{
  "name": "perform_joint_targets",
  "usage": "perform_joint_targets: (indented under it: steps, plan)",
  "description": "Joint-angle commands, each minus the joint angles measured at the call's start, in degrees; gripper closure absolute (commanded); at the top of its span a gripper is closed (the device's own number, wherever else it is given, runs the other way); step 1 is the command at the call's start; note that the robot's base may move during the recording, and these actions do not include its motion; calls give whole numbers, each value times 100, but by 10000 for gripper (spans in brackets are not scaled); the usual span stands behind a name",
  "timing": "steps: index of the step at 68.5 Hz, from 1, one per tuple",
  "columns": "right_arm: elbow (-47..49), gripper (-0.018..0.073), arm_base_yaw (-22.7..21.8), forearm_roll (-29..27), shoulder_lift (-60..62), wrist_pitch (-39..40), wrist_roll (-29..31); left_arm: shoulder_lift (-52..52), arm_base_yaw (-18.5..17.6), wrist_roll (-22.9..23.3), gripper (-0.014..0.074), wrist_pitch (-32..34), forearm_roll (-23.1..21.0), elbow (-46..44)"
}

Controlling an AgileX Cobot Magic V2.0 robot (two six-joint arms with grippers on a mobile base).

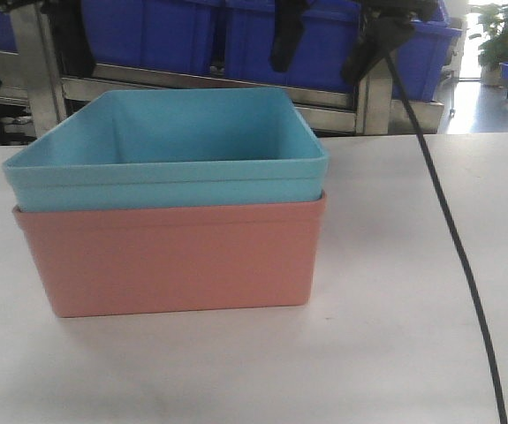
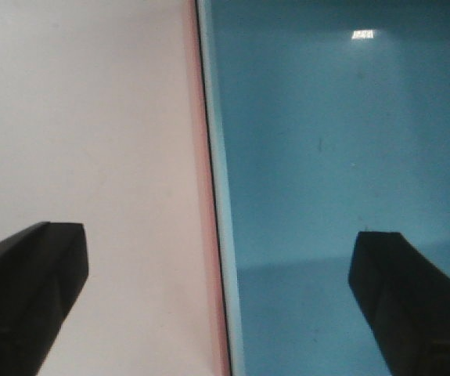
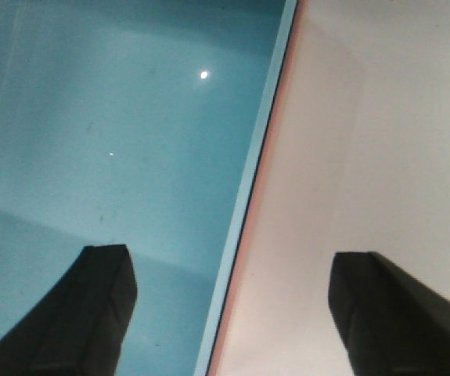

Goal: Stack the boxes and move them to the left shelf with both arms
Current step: 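Lower both grippers onto opposite walls of the stacked bins and grip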

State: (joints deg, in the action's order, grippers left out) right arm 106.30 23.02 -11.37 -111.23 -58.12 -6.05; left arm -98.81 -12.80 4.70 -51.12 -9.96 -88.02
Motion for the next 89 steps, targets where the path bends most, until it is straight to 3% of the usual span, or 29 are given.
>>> perform_joint_targets:
  steps: [1,13,71,80,89]
  plan:
    - [180,-55,60,-105,143,272,43,22,-108,22,13,158,-178,-244]
    - [180,-55,180,-105,-242,277,34,-376,-260,22,13,192,-115,-244]
    - [180,-51,192,1,-1064,245,20,-1451,-258,88,14,315,-148,-244]
    - [180,50,192,0,-1098,177,20,-1451,-258,88,48,301,-159,-244]
    - [180,302,192,0,-1087,134,20,-1451,-258,88,181,291,-180,-244]
